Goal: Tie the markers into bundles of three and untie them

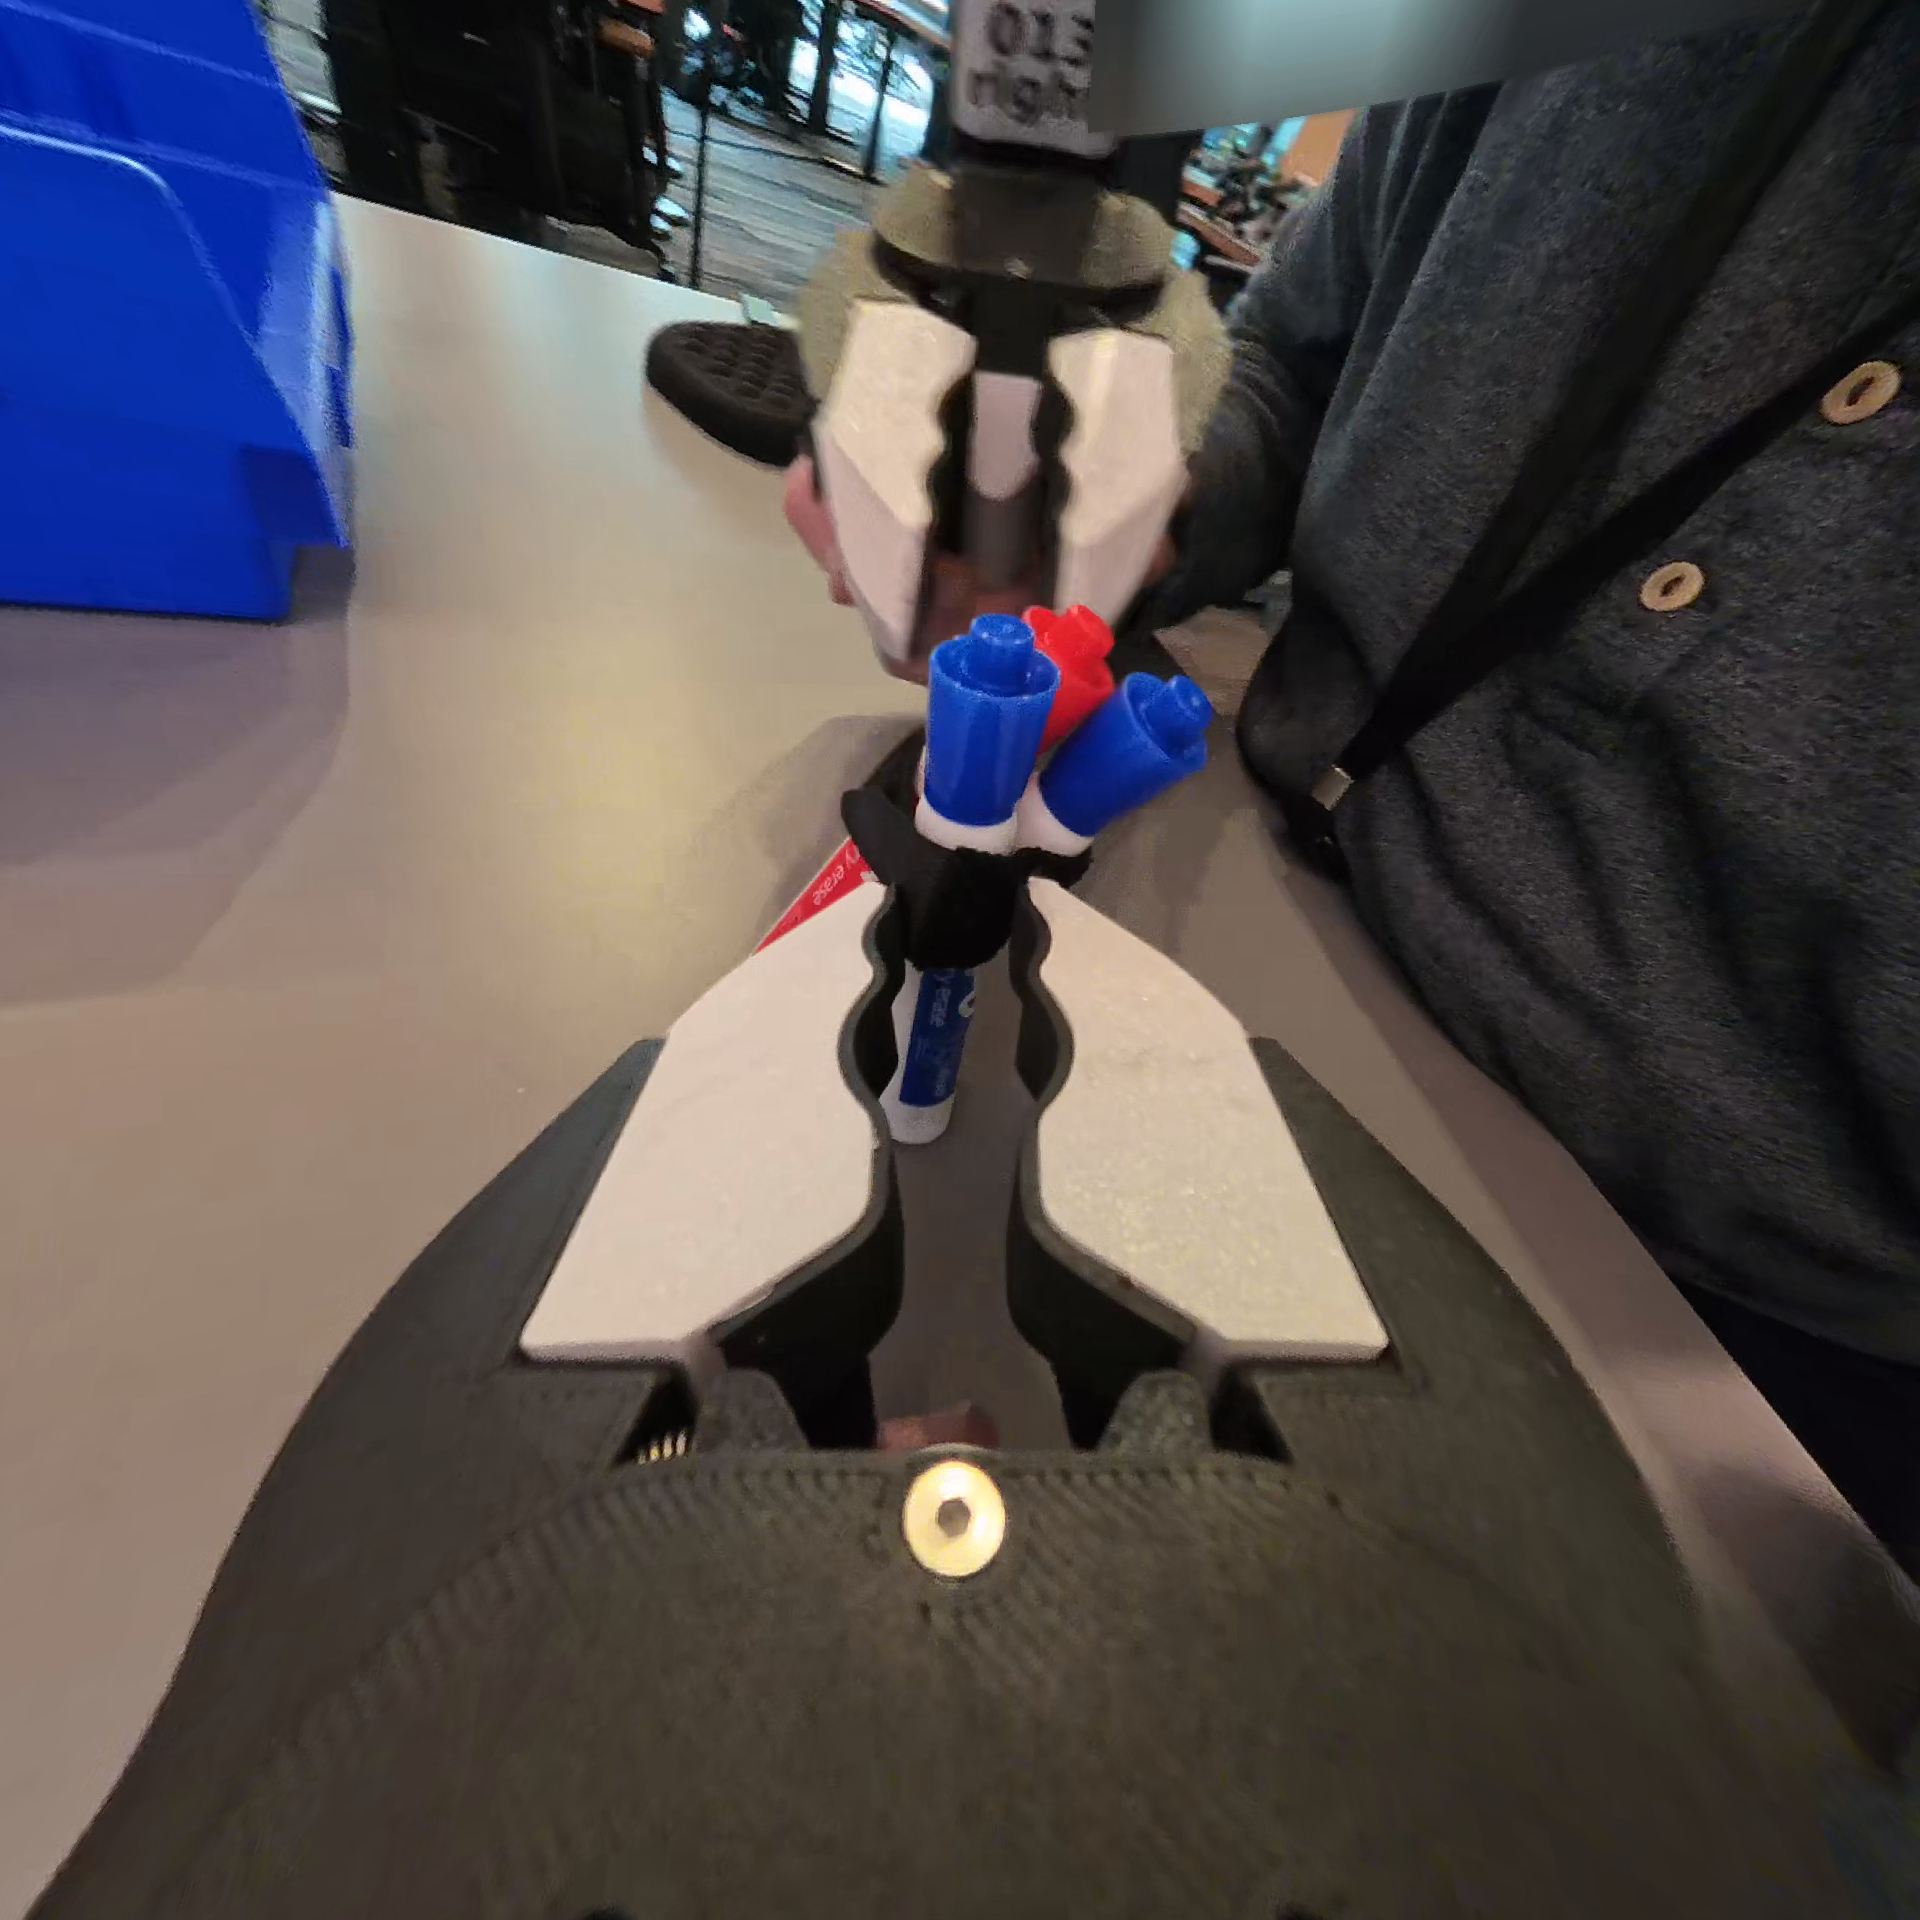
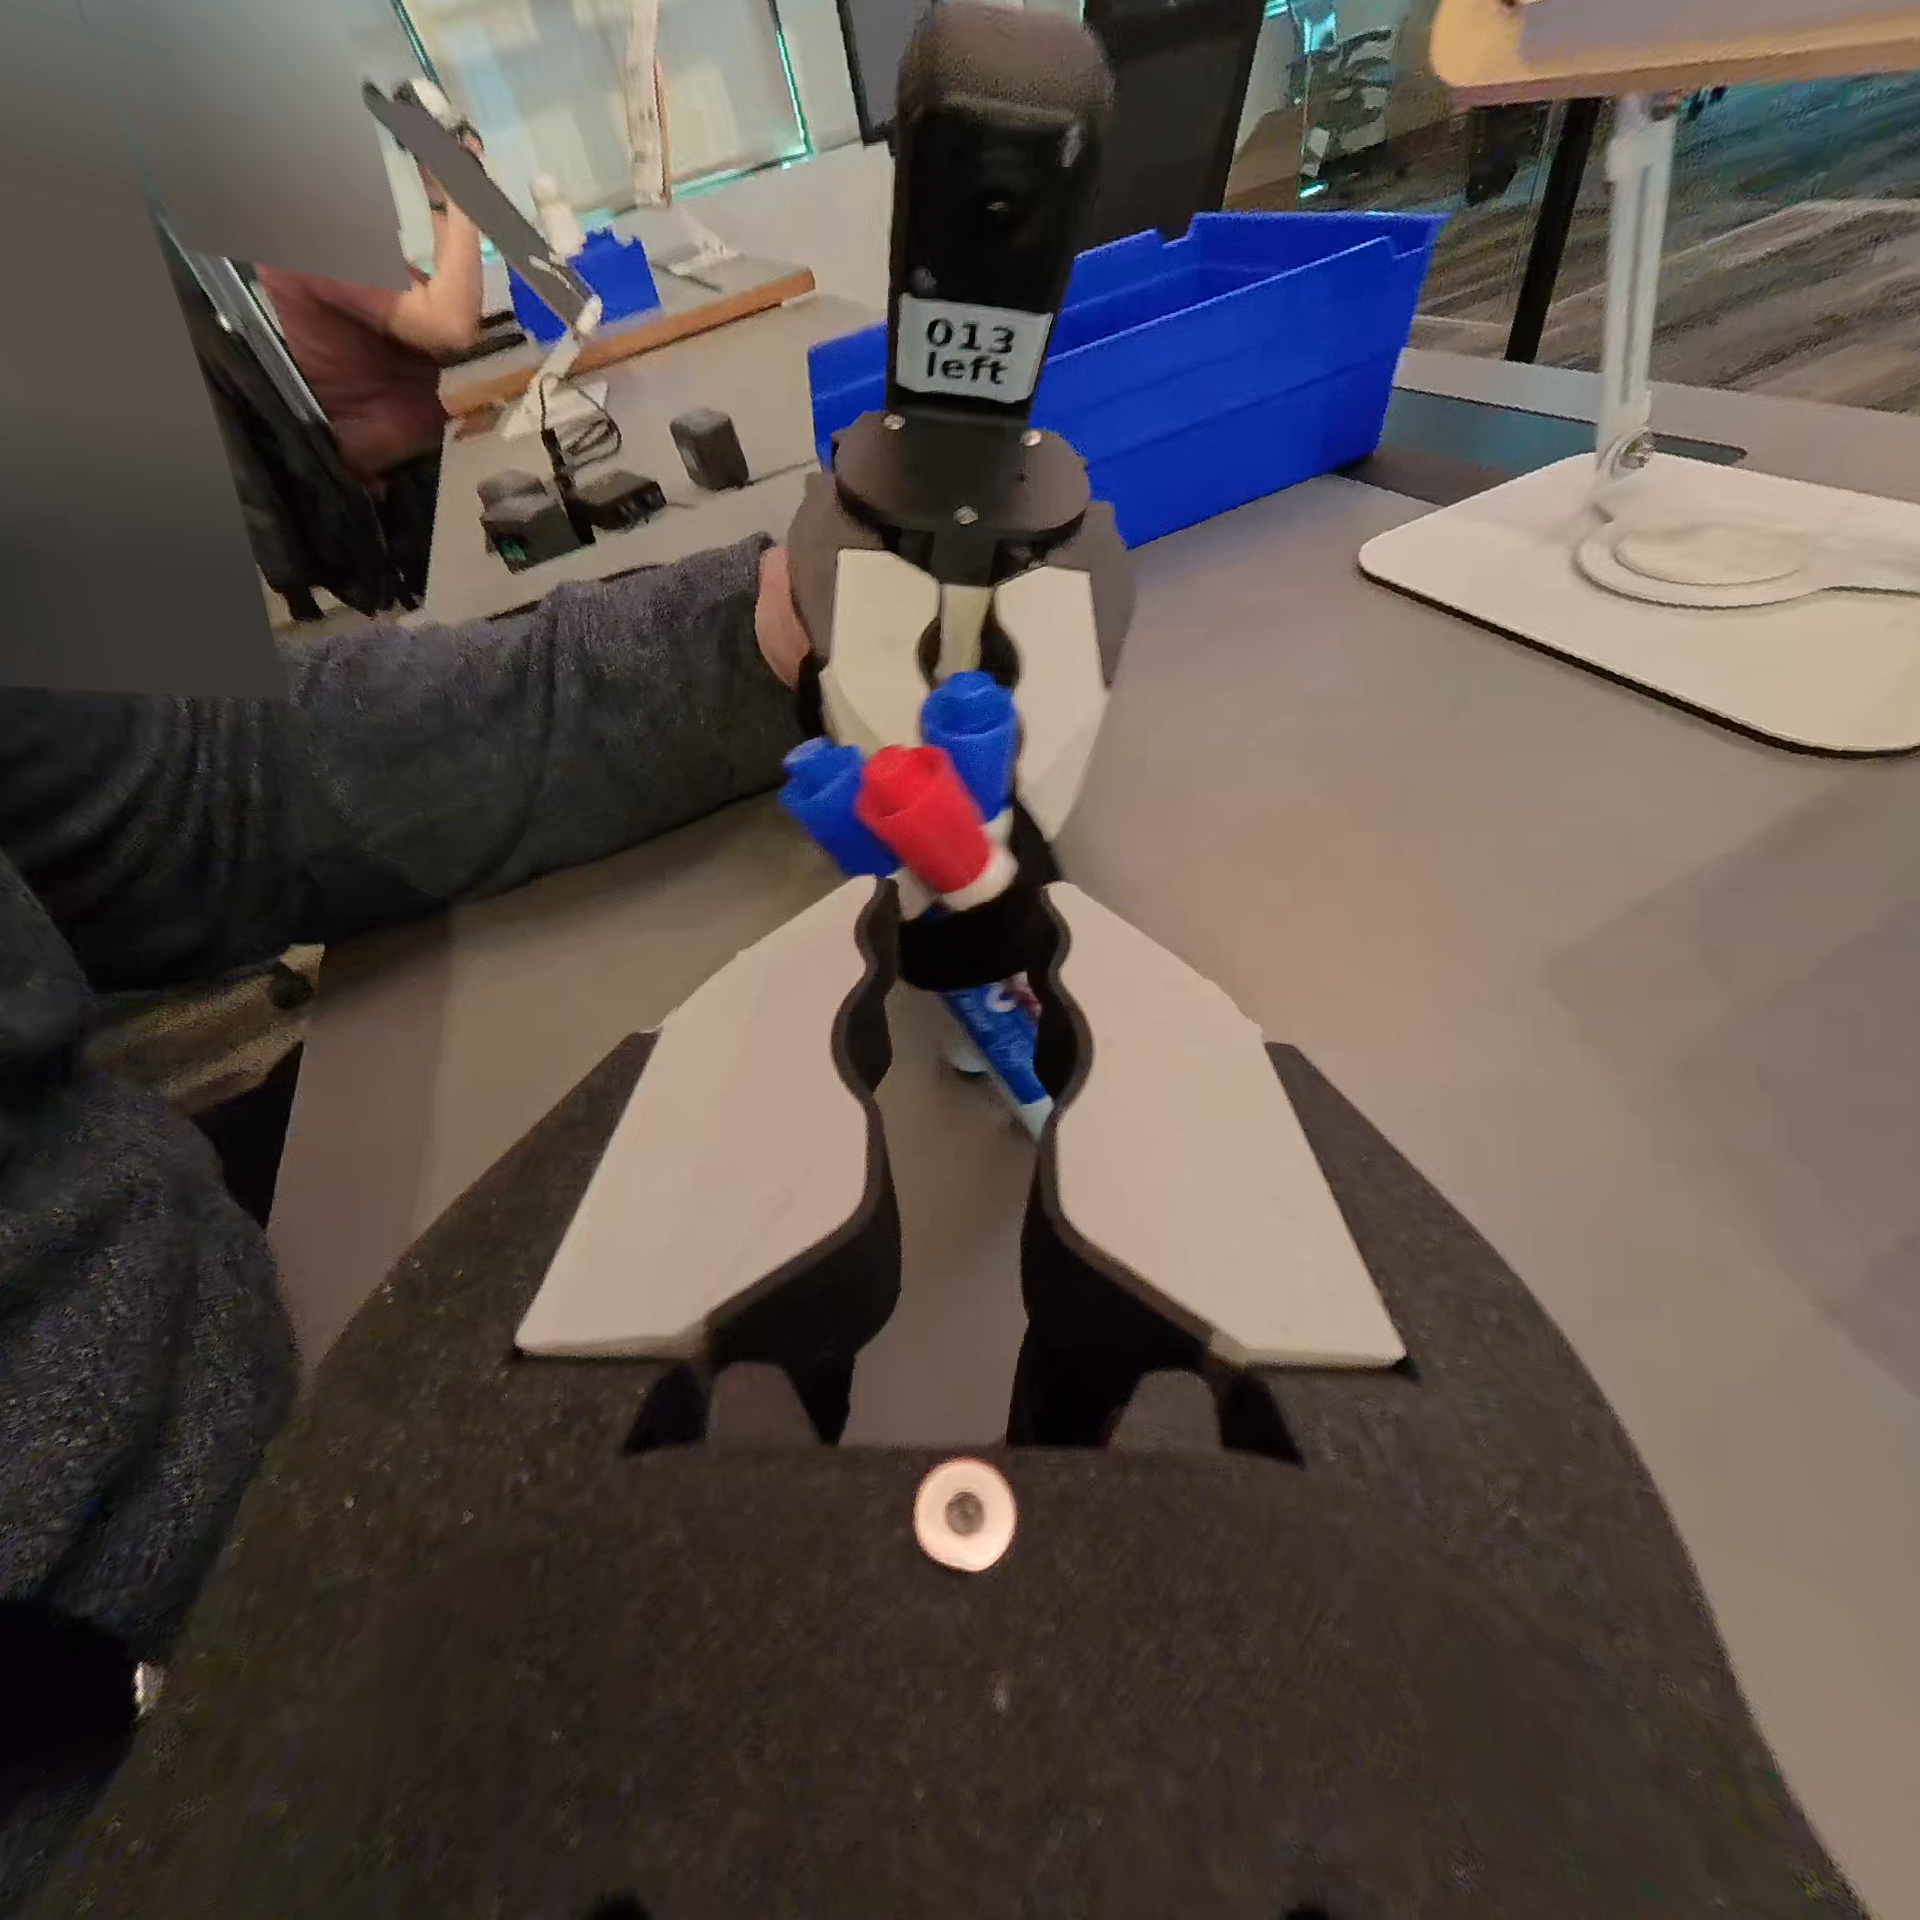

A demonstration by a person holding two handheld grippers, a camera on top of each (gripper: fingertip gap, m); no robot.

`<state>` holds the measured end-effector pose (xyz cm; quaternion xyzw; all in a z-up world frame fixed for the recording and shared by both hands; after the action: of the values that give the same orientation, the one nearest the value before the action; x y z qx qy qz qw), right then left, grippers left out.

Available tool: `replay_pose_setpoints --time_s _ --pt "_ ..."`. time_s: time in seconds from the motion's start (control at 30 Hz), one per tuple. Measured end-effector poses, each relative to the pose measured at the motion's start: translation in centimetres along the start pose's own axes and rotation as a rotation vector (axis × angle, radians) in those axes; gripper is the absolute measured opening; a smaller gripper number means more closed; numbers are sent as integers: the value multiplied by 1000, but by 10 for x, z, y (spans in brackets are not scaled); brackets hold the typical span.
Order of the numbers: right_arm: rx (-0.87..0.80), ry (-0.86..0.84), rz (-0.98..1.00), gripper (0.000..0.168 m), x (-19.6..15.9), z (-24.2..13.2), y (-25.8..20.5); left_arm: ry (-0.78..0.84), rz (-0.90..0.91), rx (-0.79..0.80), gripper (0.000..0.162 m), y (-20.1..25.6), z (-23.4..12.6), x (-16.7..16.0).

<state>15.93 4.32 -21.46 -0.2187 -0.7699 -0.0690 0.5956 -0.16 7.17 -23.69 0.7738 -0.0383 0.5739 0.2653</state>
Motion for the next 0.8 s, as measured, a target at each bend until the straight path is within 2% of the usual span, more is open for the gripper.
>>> replay_pose_setpoints --time_s 0.13,0.33,0.6,0.8 --pt "105 -26 -14 13 1 5 20 -47 -9 -149 18 -1 4 6" --pt "301 -123 -65 12 -13 21 22 -110 -58 -330 18 -11 5 9" --pt "395 -154 -70 10 -14 25 20 -136 -52 -430 18 -19 9 8" --pt "450 -166 -81 1 -14 25 17 -129 -48 -454 18 -21 11 7"
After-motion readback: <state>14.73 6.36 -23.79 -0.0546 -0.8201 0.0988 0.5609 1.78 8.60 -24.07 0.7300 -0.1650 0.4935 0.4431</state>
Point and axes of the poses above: each gripper's, where its closed fingertips meet, z out along the fingers, x out of its top, y = z × x across the jaws, the point moved 7 cm from there along -z, back along the fingers, and after that the axes turned 12 degrees about -x, right-handed, at the moved point
